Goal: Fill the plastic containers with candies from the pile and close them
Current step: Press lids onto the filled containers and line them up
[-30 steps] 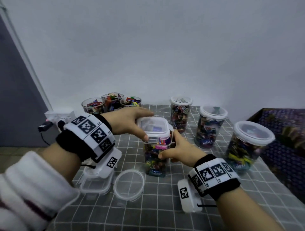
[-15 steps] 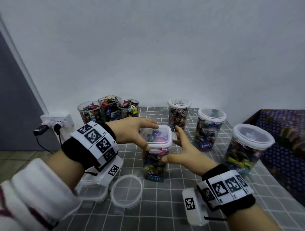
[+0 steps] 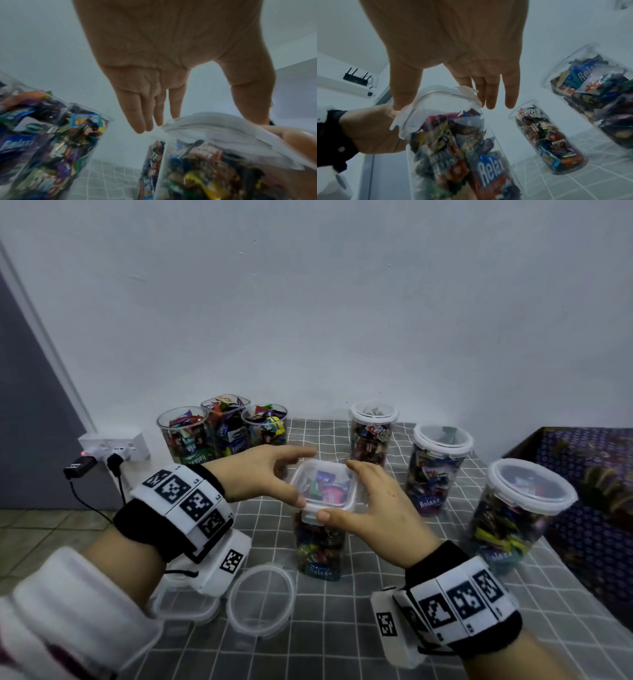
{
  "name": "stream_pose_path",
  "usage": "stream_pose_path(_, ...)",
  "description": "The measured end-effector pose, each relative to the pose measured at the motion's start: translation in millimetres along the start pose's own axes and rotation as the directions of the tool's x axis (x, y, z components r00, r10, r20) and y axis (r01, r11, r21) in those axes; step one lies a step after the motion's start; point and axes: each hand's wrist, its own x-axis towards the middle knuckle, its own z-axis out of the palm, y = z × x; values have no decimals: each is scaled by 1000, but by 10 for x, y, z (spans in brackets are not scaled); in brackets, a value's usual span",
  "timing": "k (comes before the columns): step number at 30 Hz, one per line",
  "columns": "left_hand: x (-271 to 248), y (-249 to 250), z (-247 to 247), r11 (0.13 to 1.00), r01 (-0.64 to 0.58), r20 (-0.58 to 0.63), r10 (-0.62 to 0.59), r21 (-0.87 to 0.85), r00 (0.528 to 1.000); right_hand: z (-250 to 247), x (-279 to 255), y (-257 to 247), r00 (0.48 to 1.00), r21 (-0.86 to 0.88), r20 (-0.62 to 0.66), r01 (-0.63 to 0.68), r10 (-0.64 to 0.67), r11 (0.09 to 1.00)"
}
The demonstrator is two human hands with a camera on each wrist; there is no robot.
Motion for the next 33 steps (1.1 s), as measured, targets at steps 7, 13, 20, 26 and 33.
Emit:
stream_pose_path(7,-73,-230,155,956,-33,-17,29,-290,999,14,39,28,998,43,46,-42,40,998)
stream_pose_path(13,-114,-210,439,918,-144,-96,116,-369,989,198,39,72,995,201,62,-93,82,975)
stream_pose_path(20,-83,-297,533,835,-192,-127,147,-516,981,364,58,170,995,314,11,-93,94,945)
stream_pose_path(26,-82,-311,540,821,-226,-99,205,-523,974,413,53,190,996,382,-4,-78,86,921)
stream_pose_path(33,-81,-340,525,853,-202,-83,185,-482,979,208,204,190,991,250,113,-103,77,963)
